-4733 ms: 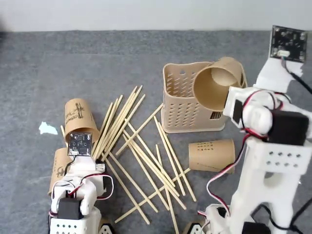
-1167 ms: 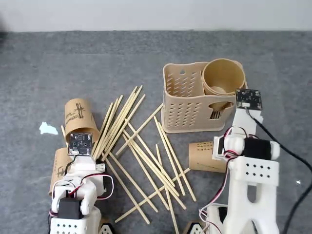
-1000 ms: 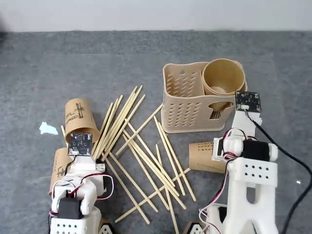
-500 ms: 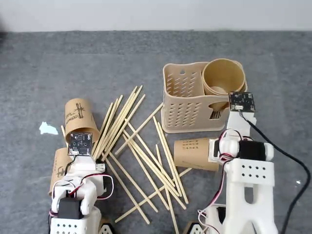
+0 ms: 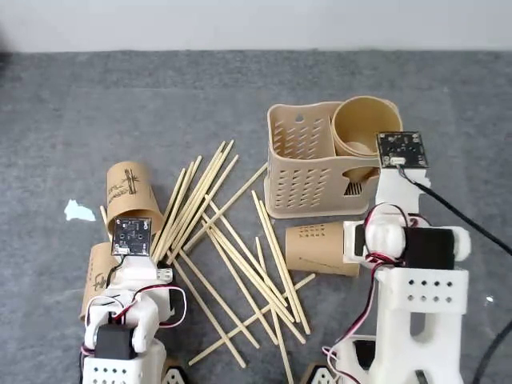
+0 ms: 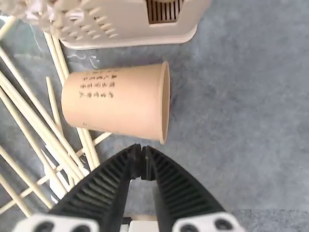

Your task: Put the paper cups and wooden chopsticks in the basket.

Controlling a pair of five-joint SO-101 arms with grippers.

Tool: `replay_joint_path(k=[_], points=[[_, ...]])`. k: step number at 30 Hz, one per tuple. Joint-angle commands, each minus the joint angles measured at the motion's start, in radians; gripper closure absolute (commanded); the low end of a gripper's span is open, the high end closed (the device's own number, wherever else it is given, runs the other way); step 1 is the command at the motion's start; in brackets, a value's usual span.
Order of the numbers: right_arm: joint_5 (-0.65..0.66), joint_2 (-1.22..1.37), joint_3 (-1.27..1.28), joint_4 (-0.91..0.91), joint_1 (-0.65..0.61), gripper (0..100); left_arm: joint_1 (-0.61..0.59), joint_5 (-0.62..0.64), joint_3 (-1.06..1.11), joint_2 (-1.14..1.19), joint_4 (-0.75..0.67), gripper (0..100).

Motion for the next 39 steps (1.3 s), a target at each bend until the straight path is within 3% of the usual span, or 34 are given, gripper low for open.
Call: replay_joint_path(k=[1,12,18,23,26,32,39], points=[[0.000,-0.007,0.011,0.008,-0.018,98.7,-0.002,0.002,-0.008,-0.015,0.003,99],[0.006,-0.024,0.037,0.054,0.084,99.0,-0.002,0.002,-0.008,-0.015,0.003,99],[0.006,-0.022,0.150,-0.091,0.101,98.3,-0.002,0.002,-0.008,-0.015,0.003,99],[0.002,-0.022,0.310,-0.237,0.097,87.2,-0.002,0.002,-0.008,-0.015,0.003,99],[0.002,-0.022,0.341,-0.257,0.047,87.7,-0.002,0.002,-0.008,-0.015,0.003,99],[0.000,-0.024,0.341,-0.262,-0.099,99.5,-0.002,0.002,-0.008,-0.015,0.003,99],[-0.002,-0.033,0.315,-0.254,-0.179,99.1,-0.002,0.002,-0.008,-0.015,0.003,99]])
